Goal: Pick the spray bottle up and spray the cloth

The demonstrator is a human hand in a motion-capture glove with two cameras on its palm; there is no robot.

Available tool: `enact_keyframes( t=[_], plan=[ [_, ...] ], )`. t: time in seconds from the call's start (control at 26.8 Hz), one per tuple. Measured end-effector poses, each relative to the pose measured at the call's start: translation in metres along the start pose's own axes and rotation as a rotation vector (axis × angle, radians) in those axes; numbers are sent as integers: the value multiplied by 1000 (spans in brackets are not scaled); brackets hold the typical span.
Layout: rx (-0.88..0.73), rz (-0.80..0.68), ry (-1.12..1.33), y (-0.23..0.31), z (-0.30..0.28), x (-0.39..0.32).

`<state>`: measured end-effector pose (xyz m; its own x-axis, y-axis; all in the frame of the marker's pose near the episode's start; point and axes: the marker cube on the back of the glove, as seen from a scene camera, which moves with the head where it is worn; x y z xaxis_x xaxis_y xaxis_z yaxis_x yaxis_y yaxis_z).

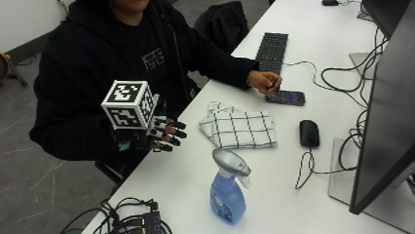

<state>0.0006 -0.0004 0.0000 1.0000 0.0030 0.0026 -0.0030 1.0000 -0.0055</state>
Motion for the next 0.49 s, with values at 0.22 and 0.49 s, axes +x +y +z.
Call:
enact_keyframes(
  t=[0.22,0.49],
  plan=[
    [-8,-3,-24,1,4,-3],
    [-10,-3,-27,-3,4,-3]
  ],
)
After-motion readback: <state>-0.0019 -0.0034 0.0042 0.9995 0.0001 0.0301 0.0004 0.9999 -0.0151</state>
